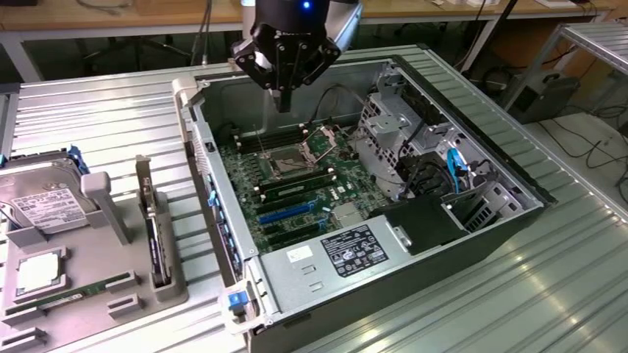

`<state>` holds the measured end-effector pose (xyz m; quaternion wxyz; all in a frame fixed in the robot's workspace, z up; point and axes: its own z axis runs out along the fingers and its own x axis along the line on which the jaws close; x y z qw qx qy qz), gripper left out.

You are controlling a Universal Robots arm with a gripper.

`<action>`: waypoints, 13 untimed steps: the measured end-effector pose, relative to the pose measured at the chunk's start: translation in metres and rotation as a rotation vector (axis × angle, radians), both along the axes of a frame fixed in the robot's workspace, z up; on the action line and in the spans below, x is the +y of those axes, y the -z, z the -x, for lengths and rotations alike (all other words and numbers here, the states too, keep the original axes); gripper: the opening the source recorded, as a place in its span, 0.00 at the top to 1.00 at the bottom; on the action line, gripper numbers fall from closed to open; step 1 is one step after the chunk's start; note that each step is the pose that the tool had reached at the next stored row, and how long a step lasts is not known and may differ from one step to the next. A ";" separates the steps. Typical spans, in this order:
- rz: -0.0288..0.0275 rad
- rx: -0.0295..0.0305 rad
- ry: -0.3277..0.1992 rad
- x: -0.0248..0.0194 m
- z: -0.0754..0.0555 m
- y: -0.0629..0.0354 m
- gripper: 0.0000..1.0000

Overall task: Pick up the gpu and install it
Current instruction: 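Reach for the gpu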

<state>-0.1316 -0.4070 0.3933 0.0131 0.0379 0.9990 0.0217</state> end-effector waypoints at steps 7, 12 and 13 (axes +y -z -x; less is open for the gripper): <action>-0.0001 -0.0001 0.000 -0.0124 0.023 0.0000 0.89; 0.0000 -0.0001 0.000 -0.0200 0.044 0.0000 0.89; 0.0001 0.0000 0.000 -0.0213 0.048 0.0000 0.89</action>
